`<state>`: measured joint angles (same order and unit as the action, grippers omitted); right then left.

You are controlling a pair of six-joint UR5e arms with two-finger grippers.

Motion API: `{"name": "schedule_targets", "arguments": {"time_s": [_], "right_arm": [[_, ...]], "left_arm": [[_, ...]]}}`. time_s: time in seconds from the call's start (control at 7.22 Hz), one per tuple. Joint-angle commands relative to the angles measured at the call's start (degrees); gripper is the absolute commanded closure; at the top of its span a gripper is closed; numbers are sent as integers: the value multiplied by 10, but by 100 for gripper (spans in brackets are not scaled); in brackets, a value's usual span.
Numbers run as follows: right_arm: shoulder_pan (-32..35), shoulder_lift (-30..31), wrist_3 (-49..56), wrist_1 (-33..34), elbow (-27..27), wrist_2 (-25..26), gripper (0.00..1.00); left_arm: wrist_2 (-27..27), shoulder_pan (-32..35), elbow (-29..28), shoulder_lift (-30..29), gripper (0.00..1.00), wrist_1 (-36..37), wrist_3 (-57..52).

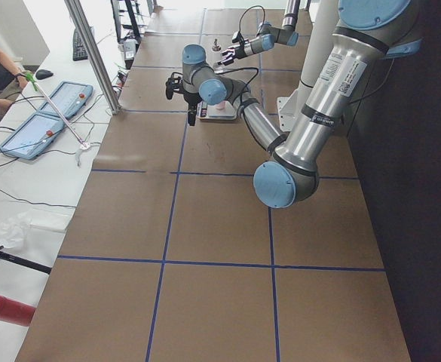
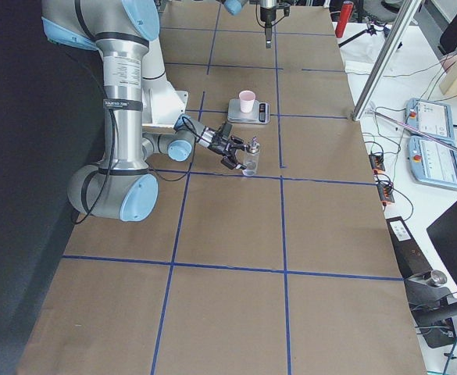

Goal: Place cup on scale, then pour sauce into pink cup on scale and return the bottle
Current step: 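Open the right gripper and draw it back from the bottle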

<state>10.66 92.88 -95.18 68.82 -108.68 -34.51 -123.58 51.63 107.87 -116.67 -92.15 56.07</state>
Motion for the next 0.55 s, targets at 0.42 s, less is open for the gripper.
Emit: {"name": "schedule_targets", "arguments": {"time_s": [0.42], "right_arm": [[-73,162,-5,-3,-78,-36,0]], "left_arm": [[1,2,3,5,5,0,9]]}}
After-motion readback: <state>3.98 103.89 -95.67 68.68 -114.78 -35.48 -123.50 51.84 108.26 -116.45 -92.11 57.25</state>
